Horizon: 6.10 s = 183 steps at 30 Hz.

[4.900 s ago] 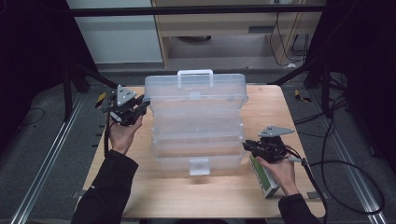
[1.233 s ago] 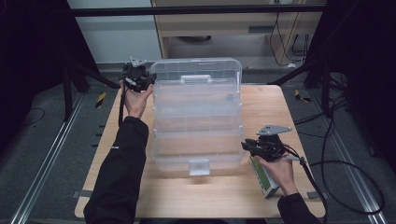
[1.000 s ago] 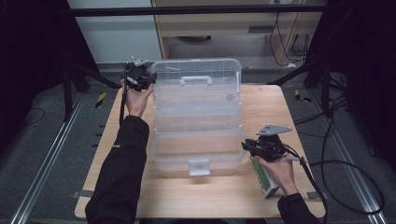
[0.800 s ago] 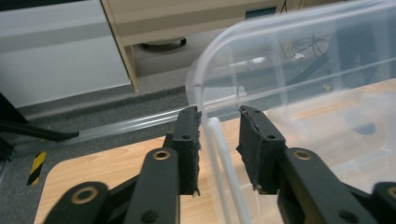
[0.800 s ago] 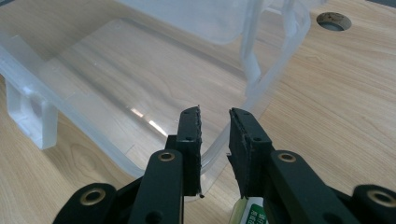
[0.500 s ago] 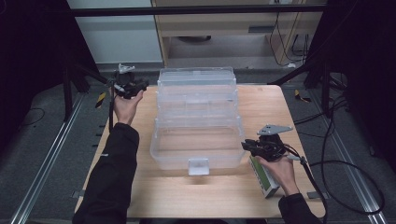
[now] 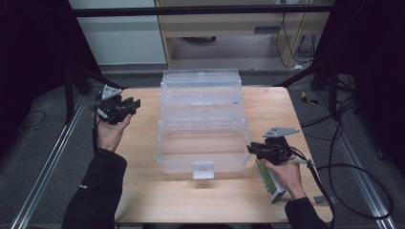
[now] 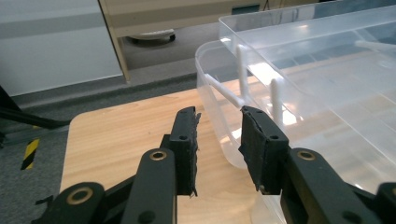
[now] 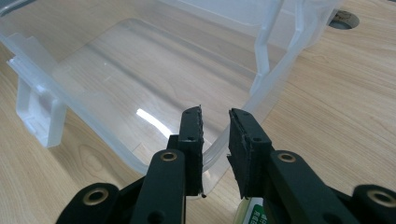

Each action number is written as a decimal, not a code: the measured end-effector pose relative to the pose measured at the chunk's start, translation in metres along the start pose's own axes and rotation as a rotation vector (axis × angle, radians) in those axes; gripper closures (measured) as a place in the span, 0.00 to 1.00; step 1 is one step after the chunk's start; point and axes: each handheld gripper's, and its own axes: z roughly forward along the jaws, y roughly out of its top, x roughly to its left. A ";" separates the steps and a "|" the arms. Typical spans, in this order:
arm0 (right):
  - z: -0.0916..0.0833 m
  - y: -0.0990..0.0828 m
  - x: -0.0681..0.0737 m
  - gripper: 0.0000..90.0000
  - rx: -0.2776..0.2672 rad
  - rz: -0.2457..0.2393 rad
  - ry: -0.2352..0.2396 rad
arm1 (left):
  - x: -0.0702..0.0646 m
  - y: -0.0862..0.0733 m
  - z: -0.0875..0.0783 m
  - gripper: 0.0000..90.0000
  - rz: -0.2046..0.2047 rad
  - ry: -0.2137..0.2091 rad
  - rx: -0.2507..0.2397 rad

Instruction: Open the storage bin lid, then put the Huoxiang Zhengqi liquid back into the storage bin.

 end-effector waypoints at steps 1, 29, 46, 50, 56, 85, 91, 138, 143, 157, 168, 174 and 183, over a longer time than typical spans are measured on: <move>0.000 0.000 0.000 0.83 0.000 0.000 0.000 | -0.001 -0.003 -0.004 0.72 0.008 -0.002 -0.001; 0.001 0.001 0.003 0.82 0.007 -0.013 -0.026 | -0.063 -0.079 -0.018 0.68 0.103 -0.121 0.134; 0.005 0.001 0.005 0.77 0.009 -0.010 -0.051 | -0.072 -0.097 0.001 0.69 0.118 -0.134 0.234; 0.007 0.002 0.006 0.75 0.016 -0.017 -0.063 | -0.073 -0.098 0.002 0.68 0.118 -0.126 0.237; 0.007 0.002 0.007 0.76 0.019 -0.021 -0.068 | -0.075 -0.097 0.002 0.70 0.119 -0.113 0.246; 0.000 0.000 0.015 0.77 0.043 0.012 -0.047 | -0.076 -0.098 -0.008 0.73 0.156 -0.105 0.239; -0.001 0.000 0.013 0.70 0.041 0.003 -0.045 | -0.074 -0.097 -0.008 0.71 0.145 -0.107 0.234; -0.066 0.013 0.003 0.48 0.151 0.087 -0.140 | -0.023 -0.089 -0.025 0.47 0.059 -0.001 0.168; -0.067 0.014 0.004 0.48 0.181 0.092 -0.148 | -0.020 -0.092 -0.024 0.47 0.057 0.006 0.179; -0.069 0.018 0.014 0.50 0.278 0.110 -0.145 | -0.011 -0.096 -0.023 0.45 0.047 0.034 0.191; -0.061 0.018 0.017 0.52 0.347 0.124 -0.153 | -0.011 -0.098 -0.021 0.44 0.049 0.036 0.202; -0.060 0.014 0.015 0.53 0.372 0.136 -0.158 | -0.010 -0.099 -0.020 0.44 0.049 0.039 0.211; -0.057 0.009 0.015 0.54 0.409 0.154 -0.139 | -0.009 -0.099 -0.021 0.44 0.049 0.043 0.212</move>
